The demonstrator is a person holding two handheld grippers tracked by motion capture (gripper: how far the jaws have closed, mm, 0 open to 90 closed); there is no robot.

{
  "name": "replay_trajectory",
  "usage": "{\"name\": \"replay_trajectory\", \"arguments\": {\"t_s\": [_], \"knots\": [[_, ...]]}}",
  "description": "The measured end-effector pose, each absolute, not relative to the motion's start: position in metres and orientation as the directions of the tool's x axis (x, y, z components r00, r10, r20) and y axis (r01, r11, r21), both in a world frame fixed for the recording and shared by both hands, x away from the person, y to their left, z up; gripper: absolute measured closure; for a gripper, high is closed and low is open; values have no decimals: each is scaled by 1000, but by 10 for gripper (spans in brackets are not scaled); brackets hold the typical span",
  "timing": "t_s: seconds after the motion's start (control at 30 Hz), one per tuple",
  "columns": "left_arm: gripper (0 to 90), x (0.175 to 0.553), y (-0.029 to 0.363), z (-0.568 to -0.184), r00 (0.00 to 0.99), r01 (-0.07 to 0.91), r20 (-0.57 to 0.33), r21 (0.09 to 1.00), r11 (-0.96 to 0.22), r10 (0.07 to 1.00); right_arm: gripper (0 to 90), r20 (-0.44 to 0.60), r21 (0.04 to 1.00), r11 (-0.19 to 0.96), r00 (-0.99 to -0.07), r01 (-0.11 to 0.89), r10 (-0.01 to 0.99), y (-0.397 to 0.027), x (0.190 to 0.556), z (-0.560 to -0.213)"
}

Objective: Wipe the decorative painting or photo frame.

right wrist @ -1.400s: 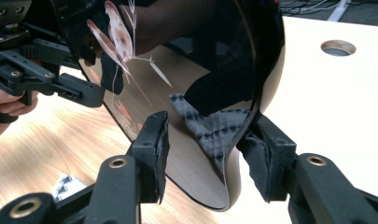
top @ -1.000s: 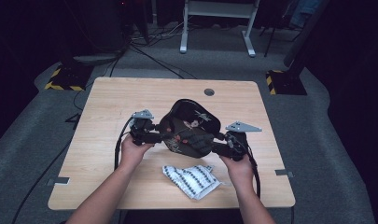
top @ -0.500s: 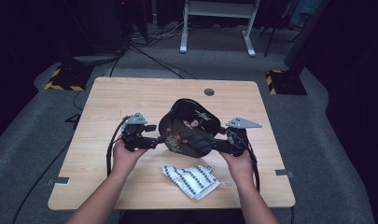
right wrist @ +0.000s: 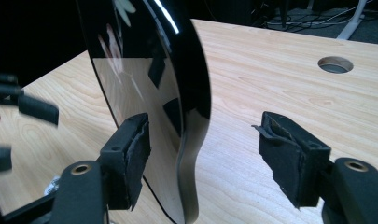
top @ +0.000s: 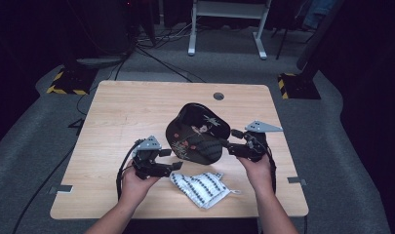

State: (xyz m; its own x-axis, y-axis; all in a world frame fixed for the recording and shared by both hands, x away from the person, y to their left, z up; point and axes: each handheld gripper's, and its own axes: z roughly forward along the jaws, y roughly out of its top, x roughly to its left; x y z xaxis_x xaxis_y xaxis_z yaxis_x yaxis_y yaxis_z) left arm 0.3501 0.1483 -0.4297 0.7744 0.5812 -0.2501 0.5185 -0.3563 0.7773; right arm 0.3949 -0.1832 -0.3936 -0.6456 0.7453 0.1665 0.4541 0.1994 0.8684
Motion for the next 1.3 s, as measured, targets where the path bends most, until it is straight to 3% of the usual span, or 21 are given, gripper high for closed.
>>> {"name": "replay_trajectory", "arguments": {"t_s": [0.67, 1.0, 1.3], "knots": [[318, 338, 94, -484, 808, 554, -214, 594, -583, 549, 344, 178, 860, 204, -651, 467, 738, -180, 398, -396], [305, 328, 90, -480, 843, 471, -121, 635, -612, 524, 344, 183, 858, 207, -656, 470, 732, -179, 399, -397], [298, 328, 82, -487, 854, 478, -150, 605, -638, 498, 344, 204, 851, 205, -664, 484, 719, -178, 401, -401]]}}
